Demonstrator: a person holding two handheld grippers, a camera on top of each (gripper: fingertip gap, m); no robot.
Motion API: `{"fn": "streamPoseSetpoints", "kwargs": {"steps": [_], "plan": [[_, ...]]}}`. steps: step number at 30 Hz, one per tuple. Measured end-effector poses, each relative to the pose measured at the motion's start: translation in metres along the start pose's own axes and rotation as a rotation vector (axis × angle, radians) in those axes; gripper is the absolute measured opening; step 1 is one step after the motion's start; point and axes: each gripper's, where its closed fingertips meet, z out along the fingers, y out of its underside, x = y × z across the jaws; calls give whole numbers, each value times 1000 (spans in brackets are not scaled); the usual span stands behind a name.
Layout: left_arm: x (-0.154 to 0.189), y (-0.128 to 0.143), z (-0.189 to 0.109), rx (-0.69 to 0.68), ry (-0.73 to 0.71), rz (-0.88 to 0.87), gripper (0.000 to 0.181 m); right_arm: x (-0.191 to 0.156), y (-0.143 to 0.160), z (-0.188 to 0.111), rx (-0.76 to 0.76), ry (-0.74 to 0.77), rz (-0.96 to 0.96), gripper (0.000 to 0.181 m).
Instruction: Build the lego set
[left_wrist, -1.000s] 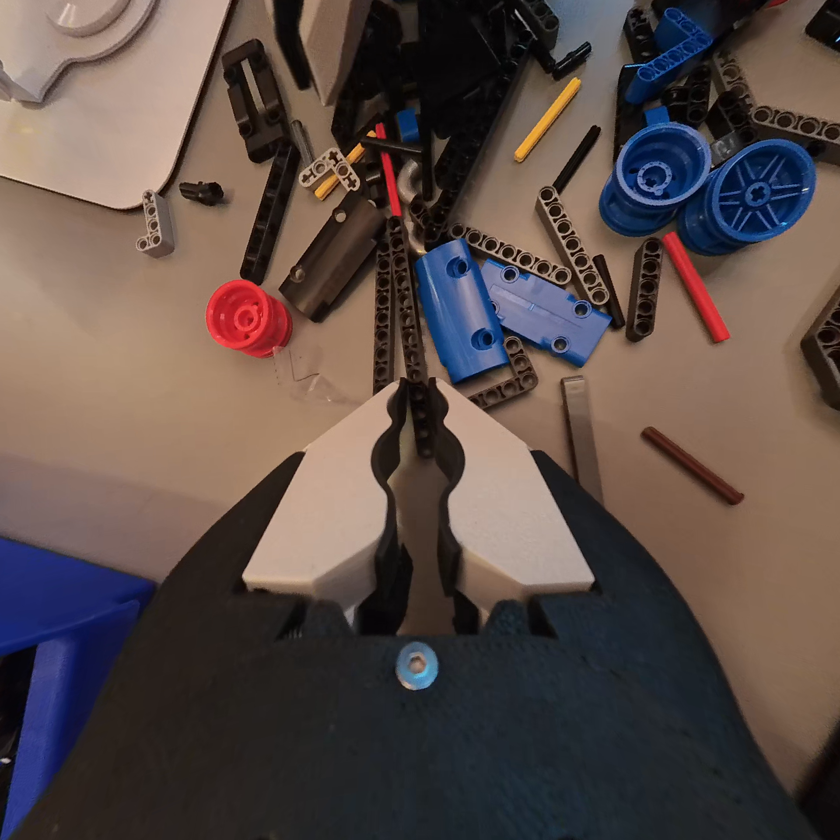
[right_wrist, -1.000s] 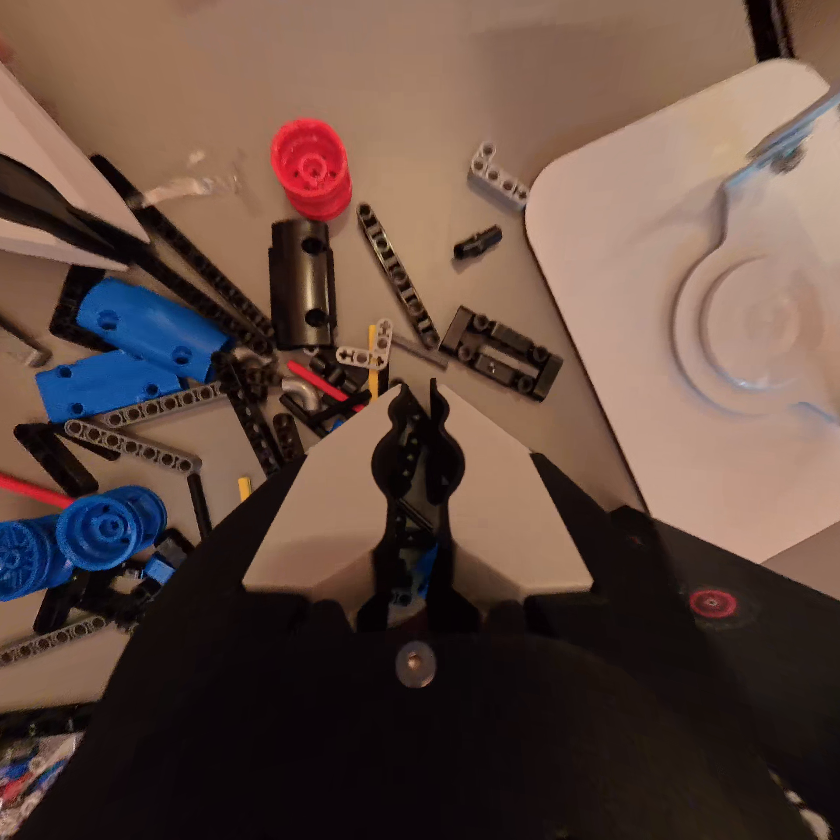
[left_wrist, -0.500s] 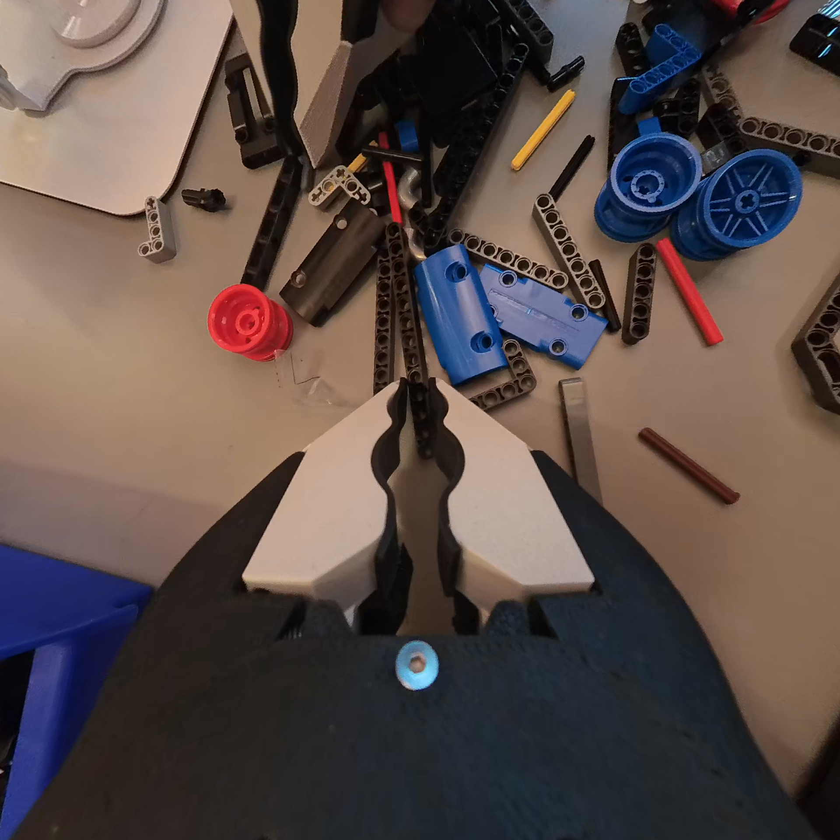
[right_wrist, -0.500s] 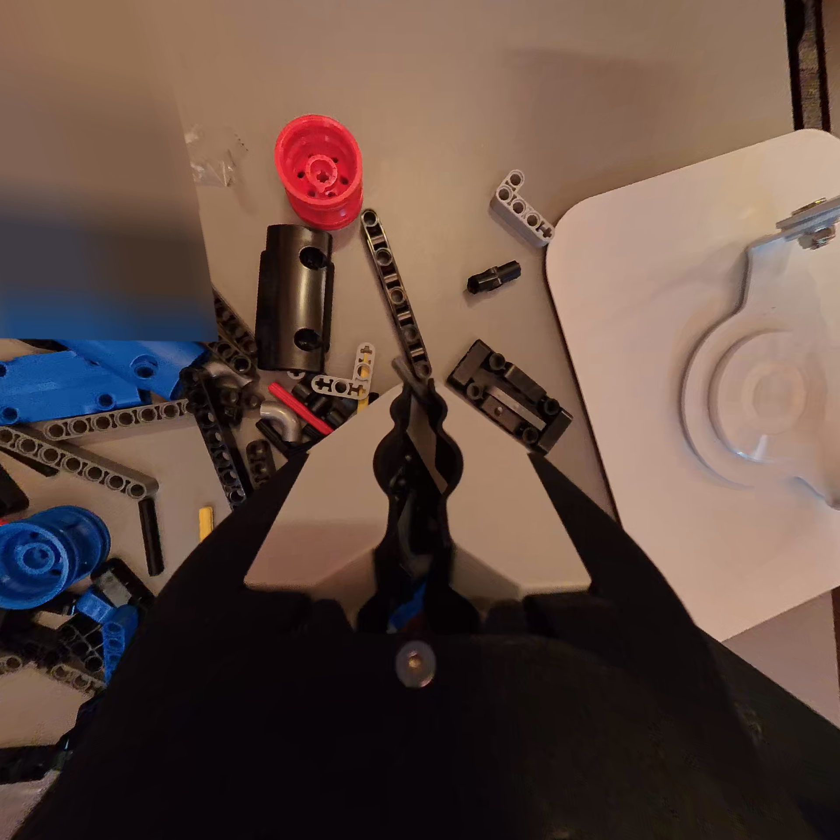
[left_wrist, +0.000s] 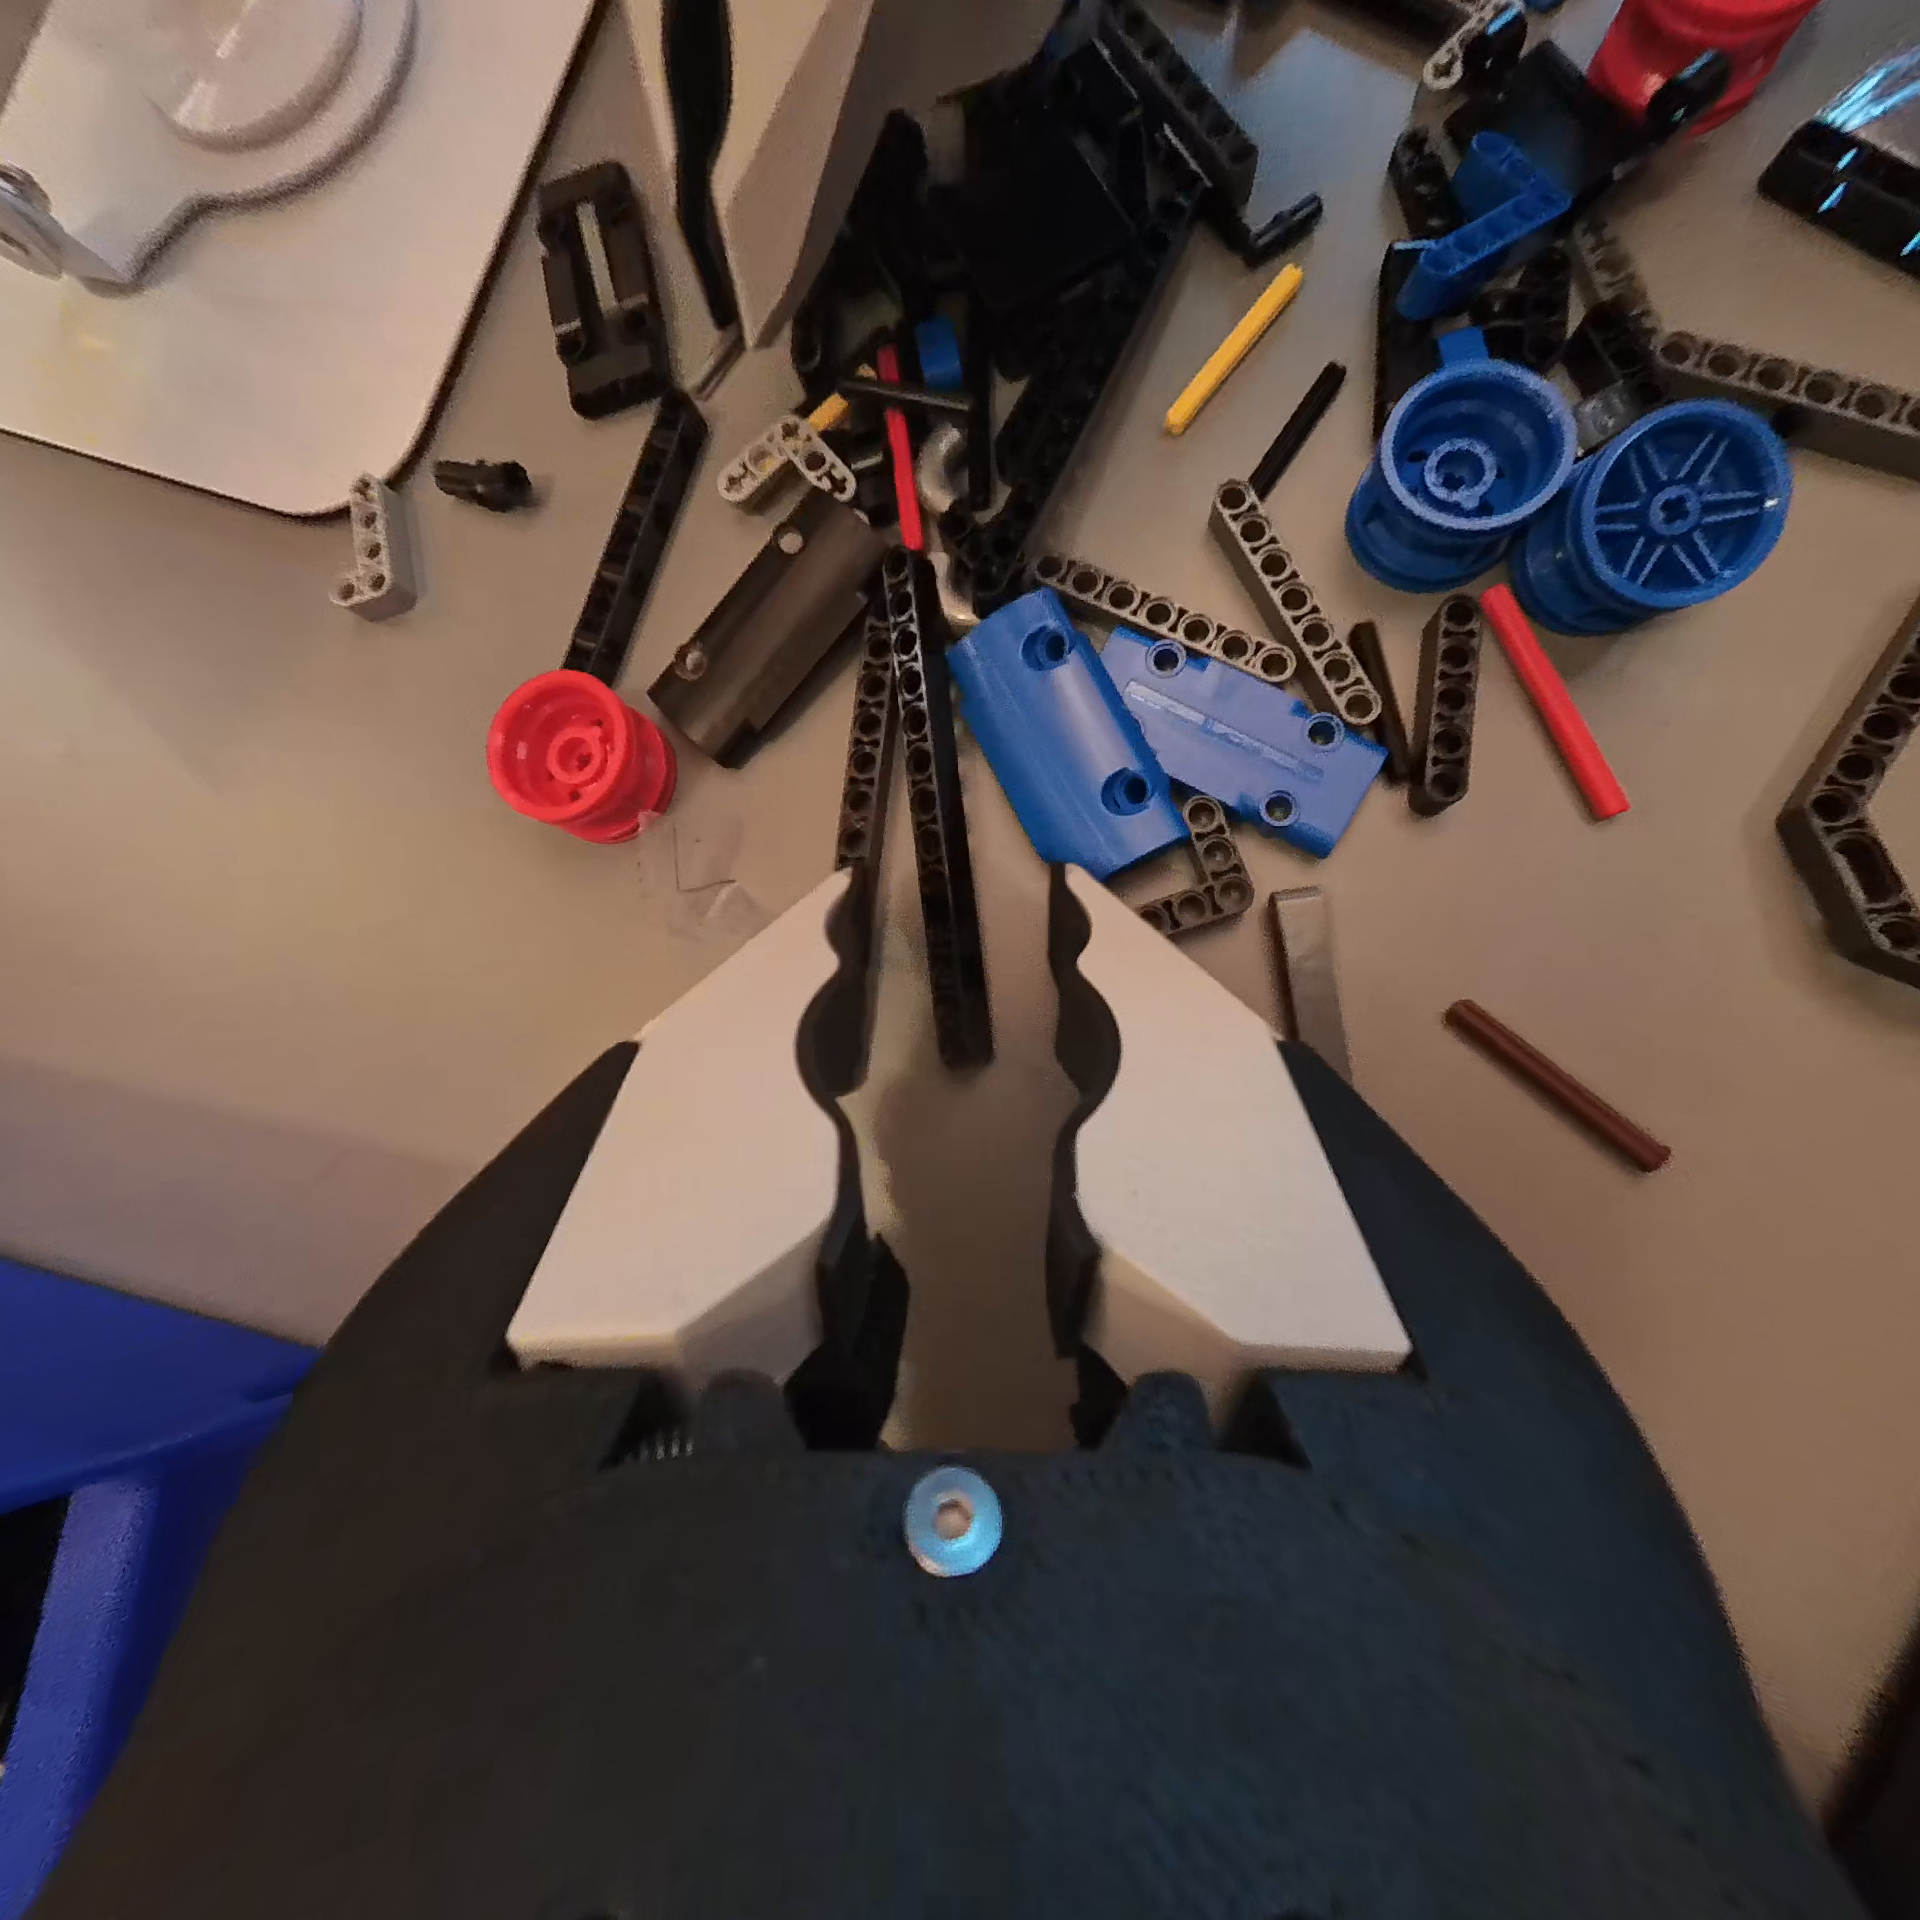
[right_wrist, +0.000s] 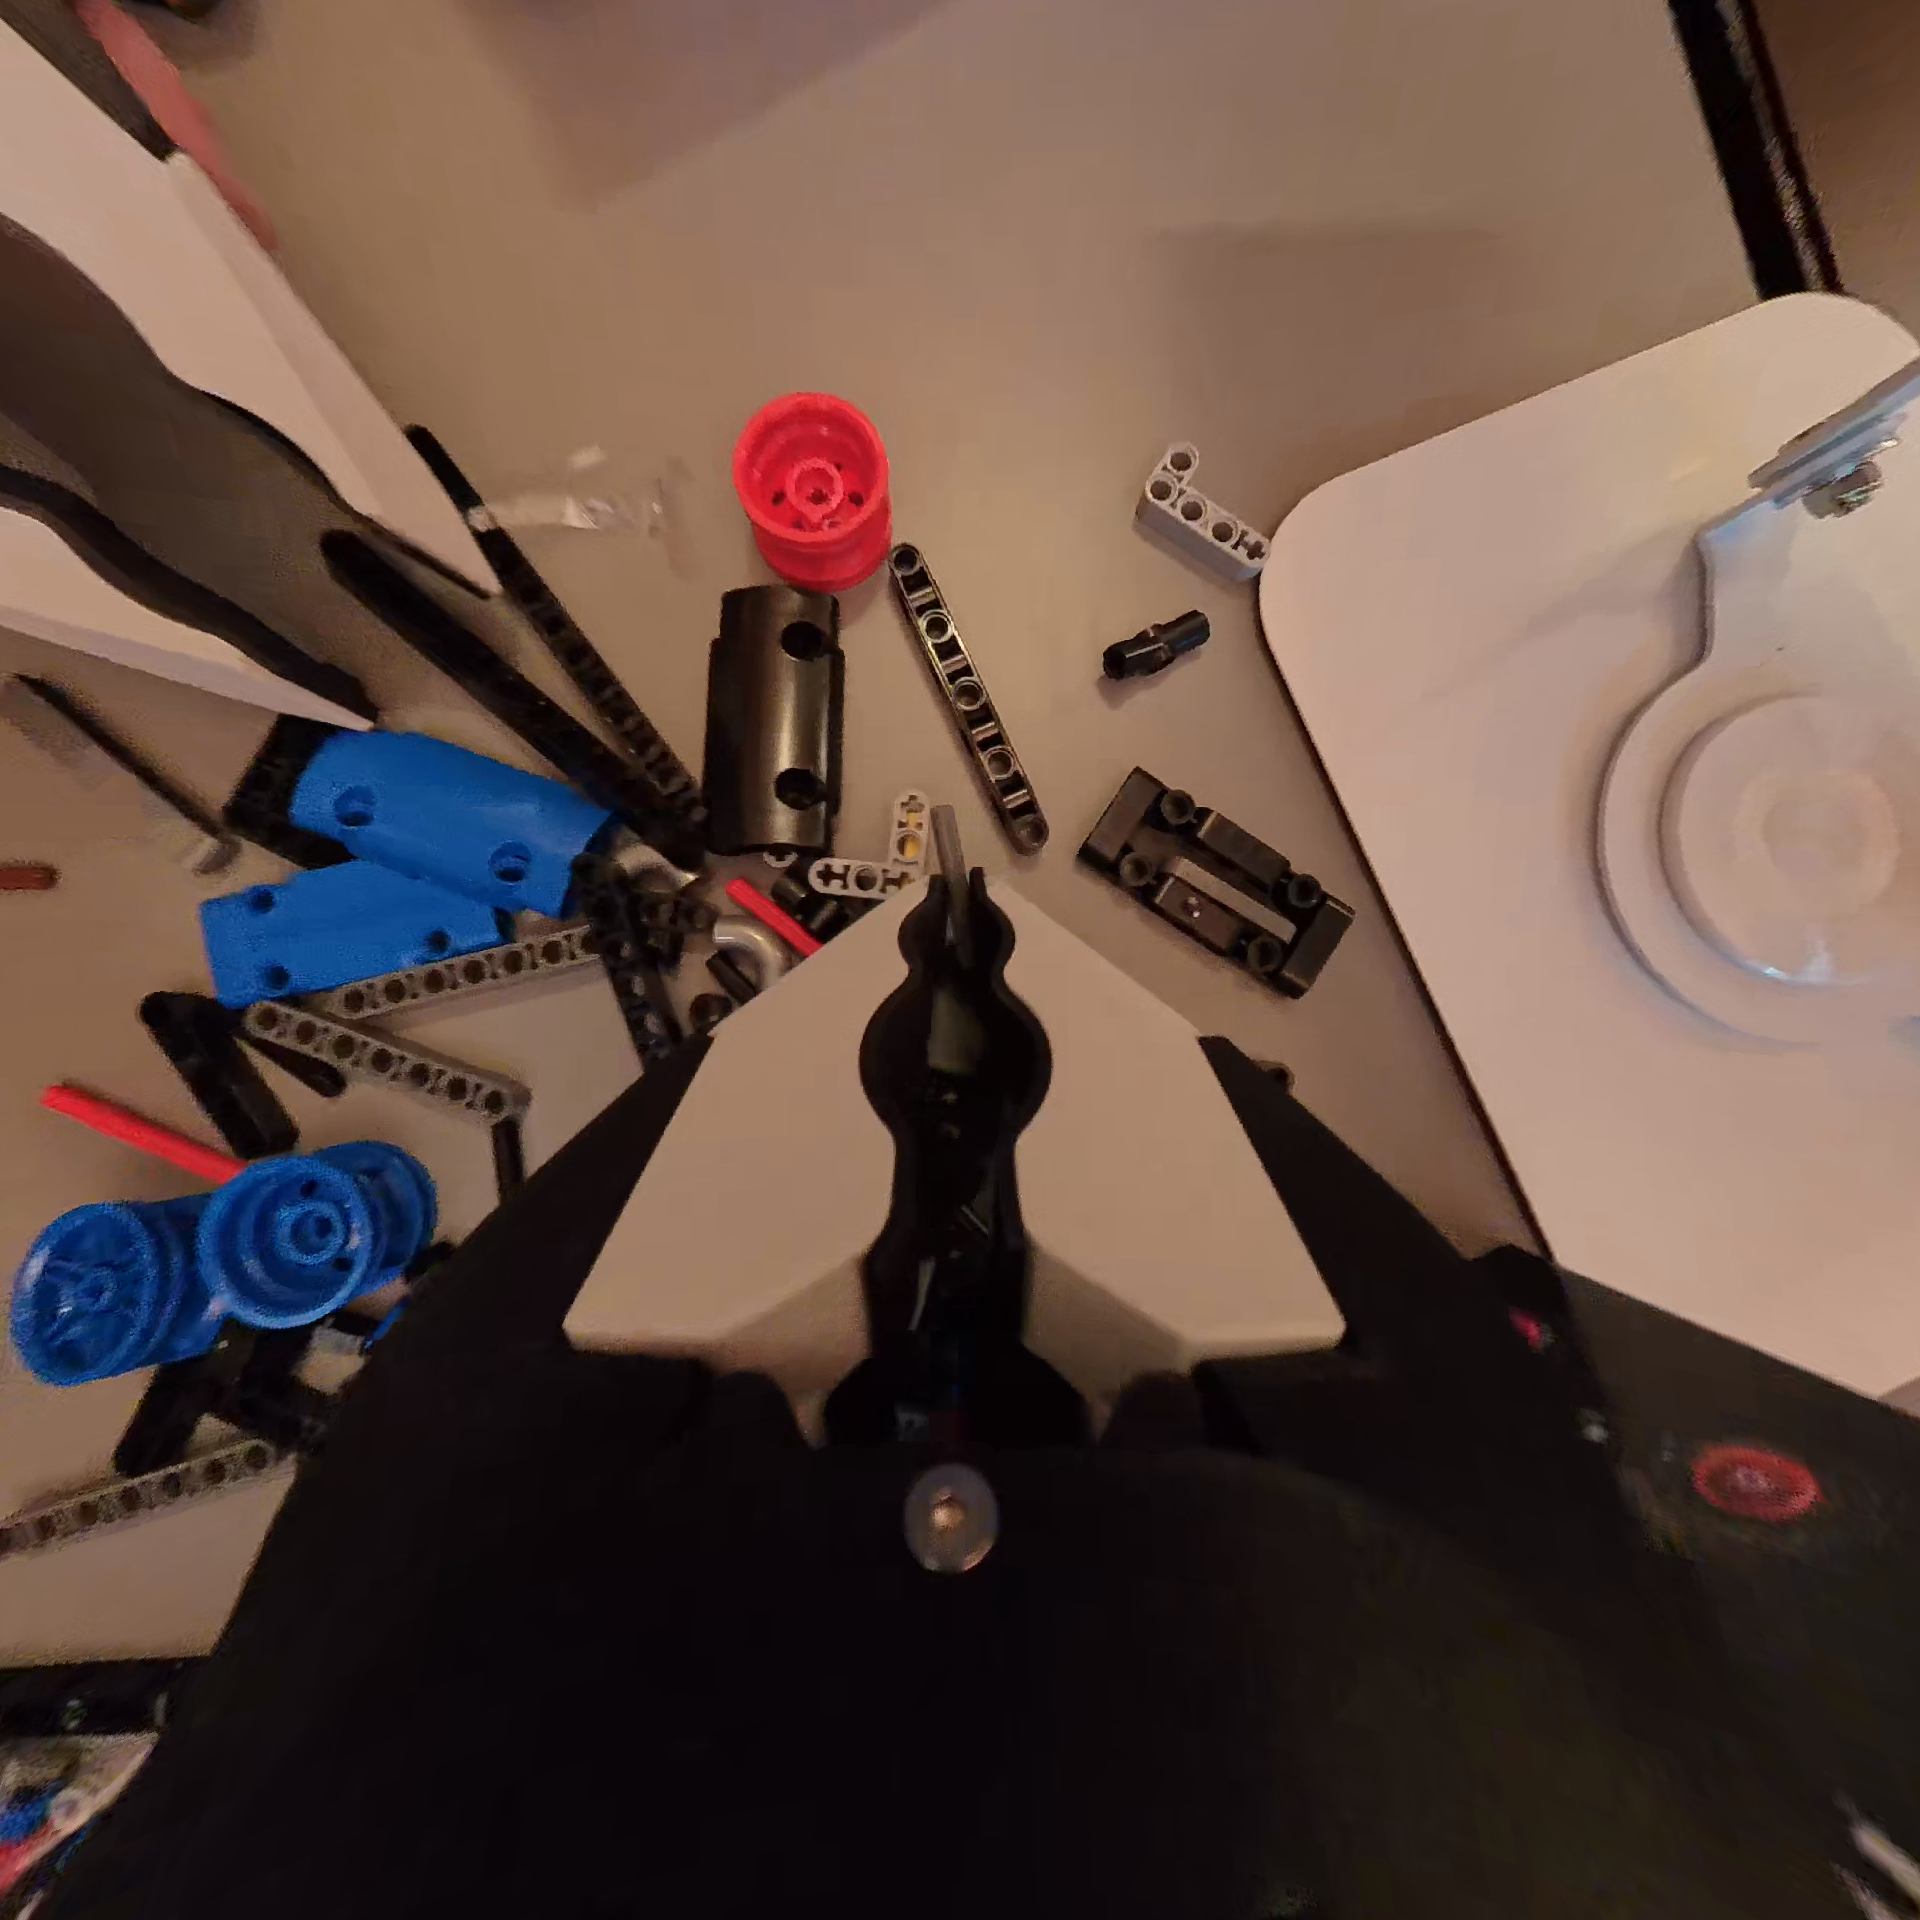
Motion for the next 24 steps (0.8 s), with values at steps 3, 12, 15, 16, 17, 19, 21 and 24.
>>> {"fn": "streamPoseSetpoints", "kwargs": {"steps": [3,12,15,16,17,19,21,24], "plan": [[-3,-6,-6,33,-16,-7,41,-9,-5,-15,55,-14,23,2],[-3,-40,-30,176,-97,52,39,-54,-23,-72,193,1,-16,2],[5,-60,-43,252,-113,110,32,-71,-25,-90,231,17,-27,2],[11,-68,-48,295,-103,133,29,-77,-26,-95,248,23,-32,2],[16,-75,-51,330,-89,142,27,-83,-27,-100,262,28,-37,2],[26,-85,-56,381,-63,155,25,-93,-26,-109,281,34,-39,2],[35,-94,-61,429,-43,178,25,-100,-24,-116,299,43,-32,2],[46,-105,-65,476,-52,232,25,-114,-22,-123,340,44,-44,2]]}}
